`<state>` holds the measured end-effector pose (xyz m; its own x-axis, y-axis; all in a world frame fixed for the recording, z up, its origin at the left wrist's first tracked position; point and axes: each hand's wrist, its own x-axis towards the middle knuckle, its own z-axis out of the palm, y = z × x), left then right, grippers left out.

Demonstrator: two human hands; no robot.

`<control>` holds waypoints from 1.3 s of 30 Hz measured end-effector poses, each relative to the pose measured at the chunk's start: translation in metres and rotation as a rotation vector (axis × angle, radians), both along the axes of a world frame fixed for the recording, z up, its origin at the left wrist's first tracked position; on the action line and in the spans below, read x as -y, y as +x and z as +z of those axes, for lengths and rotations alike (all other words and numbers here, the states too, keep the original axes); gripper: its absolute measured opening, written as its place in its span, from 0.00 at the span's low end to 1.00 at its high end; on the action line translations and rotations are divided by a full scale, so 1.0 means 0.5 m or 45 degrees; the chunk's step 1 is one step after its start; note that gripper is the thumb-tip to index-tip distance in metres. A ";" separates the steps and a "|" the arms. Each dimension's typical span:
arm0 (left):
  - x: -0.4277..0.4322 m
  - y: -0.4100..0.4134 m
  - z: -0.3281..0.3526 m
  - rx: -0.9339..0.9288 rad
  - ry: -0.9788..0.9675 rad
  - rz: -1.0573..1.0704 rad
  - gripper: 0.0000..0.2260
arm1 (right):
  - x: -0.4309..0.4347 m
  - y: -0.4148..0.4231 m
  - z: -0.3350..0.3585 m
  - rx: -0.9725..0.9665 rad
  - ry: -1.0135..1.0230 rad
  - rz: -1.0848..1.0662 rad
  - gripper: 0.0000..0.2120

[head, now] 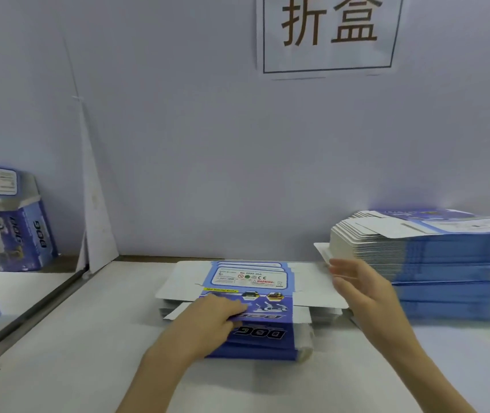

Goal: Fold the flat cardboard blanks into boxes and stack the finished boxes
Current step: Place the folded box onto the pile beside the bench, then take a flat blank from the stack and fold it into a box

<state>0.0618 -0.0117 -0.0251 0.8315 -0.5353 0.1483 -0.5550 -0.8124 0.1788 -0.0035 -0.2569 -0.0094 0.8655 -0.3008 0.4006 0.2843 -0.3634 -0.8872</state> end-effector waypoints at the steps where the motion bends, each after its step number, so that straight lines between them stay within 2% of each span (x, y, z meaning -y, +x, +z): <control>1: -0.002 0.000 0.002 0.029 -0.037 0.039 0.13 | 0.001 0.002 -0.003 -0.016 -0.008 0.008 0.14; 5: -0.009 -0.013 0.036 0.340 -0.299 0.129 0.13 | -0.003 0.007 -0.013 0.003 -0.016 0.005 0.17; 7: -0.019 -0.021 0.051 0.621 -0.467 0.141 0.12 | -0.004 0.006 -0.011 0.087 0.033 -0.078 0.21; 9: -0.030 -0.037 0.074 0.858 -0.824 0.232 0.07 | -0.002 0.003 -0.004 0.144 0.032 -0.111 0.25; 10: -0.034 -0.045 0.087 0.897 -1.059 0.262 0.05 | -0.003 0.000 0.000 0.146 0.029 -0.087 0.26; 11: -0.036 -0.054 0.100 0.866 -1.282 0.254 0.03 | -0.005 -0.002 0.003 0.136 0.038 -0.043 0.26; 13: -0.035 -0.063 0.121 0.615 -1.646 0.185 0.06 | -0.015 -0.008 0.009 0.112 0.076 0.073 0.24; 16: -0.022 -0.062 0.124 0.137 -1.924 0.113 0.10 | -0.040 -0.023 0.018 0.095 0.116 0.275 0.24; 19: 0.011 -0.065 0.106 -0.033 -1.952 0.163 0.16 | -0.055 -0.036 0.030 0.171 0.206 0.390 0.19; 22: 0.029 -0.066 0.096 -0.048 -1.831 0.151 0.20 | -0.050 -0.040 0.041 0.248 0.329 0.411 0.20; 27: 0.031 -0.073 0.105 -0.237 -1.904 0.018 0.19 | -0.029 -0.039 0.052 0.251 0.356 0.345 0.23; 32: 0.049 -0.084 0.100 -0.235 -1.901 0.029 0.18 | -0.010 -0.032 0.048 0.148 0.398 0.211 0.23; 35: 0.055 -0.087 0.097 -0.225 -1.855 -0.041 0.20 | -0.001 -0.029 0.051 0.153 0.399 0.161 0.15; 39: 0.062 -0.093 0.099 -0.120 -1.700 -0.098 0.26 | -0.002 -0.033 0.058 0.187 0.411 0.095 0.12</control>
<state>0.0152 -0.0427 0.0244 0.8419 -0.0718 0.5348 -0.5329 0.0454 0.8450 -0.0198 -0.2558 0.0197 0.8301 -0.3704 0.4168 0.4323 -0.0447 -0.9006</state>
